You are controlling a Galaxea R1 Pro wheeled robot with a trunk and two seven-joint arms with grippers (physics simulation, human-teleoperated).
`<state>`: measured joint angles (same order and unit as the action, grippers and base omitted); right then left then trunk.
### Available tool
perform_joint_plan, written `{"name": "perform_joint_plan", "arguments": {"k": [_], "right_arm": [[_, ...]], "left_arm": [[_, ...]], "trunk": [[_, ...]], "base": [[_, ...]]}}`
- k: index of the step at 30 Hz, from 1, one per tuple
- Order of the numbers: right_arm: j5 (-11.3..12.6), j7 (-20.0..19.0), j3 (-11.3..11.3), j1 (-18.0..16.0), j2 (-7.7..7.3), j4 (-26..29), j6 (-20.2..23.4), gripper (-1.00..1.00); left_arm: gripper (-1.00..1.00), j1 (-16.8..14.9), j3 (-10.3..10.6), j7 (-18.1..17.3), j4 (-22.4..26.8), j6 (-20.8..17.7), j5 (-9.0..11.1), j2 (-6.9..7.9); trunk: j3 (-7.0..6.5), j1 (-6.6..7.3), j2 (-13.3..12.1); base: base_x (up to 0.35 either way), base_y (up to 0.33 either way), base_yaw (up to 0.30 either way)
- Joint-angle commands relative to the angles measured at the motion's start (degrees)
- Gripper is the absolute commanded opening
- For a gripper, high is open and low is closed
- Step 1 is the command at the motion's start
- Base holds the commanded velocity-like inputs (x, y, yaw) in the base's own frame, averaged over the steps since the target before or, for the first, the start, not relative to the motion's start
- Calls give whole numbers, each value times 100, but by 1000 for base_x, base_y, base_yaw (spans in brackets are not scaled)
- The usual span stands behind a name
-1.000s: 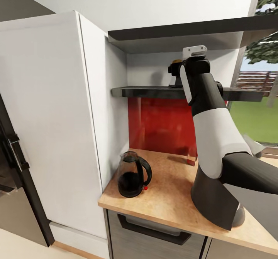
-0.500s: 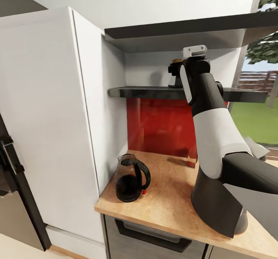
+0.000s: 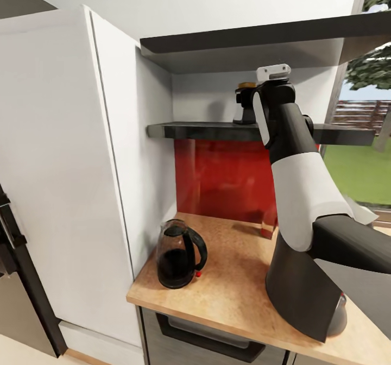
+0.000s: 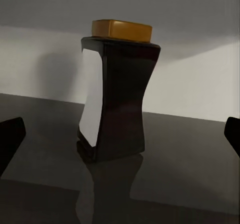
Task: Set up a coffee station on the kitchen countertop: keep the coffee maker on the countertop, move the bottle of coffee from the kitchen shelf to the counter next to the coffee maker, place a paper coffee filter on top of the coffee maker, put the saucer next to the coffee maker with the coffee cup on the saucer, and place the electric kettle next to the coffee maker.
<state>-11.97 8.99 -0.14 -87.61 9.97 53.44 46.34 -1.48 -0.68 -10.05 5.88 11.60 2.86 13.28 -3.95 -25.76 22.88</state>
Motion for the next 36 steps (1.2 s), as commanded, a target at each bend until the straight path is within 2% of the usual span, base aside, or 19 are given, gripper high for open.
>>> {"name": "perform_joint_plan", "arguments": {"k": [1, 19, 36], "right_arm": [[-16, 6, -2, -2, 2, 4, 25, 100], [-16, 6, 4, 4, 2, 11, 25, 100], [-16, 6, 5, 7, 2, 23, 25, 100]], "left_arm": [[100, -2, -8, -29, -17, 13, 30, 4], [100, -2, -3, -24, -43, 3, 30, 7], [100, -2, -2, -24, -69, -9, 30, 7]], "trunk": [[3, -2, 4], [3, -2, 4], [3, -2, 4]], "base": [[23, -34, 0], [38, -19, 0], [113, 14, 0]]}}
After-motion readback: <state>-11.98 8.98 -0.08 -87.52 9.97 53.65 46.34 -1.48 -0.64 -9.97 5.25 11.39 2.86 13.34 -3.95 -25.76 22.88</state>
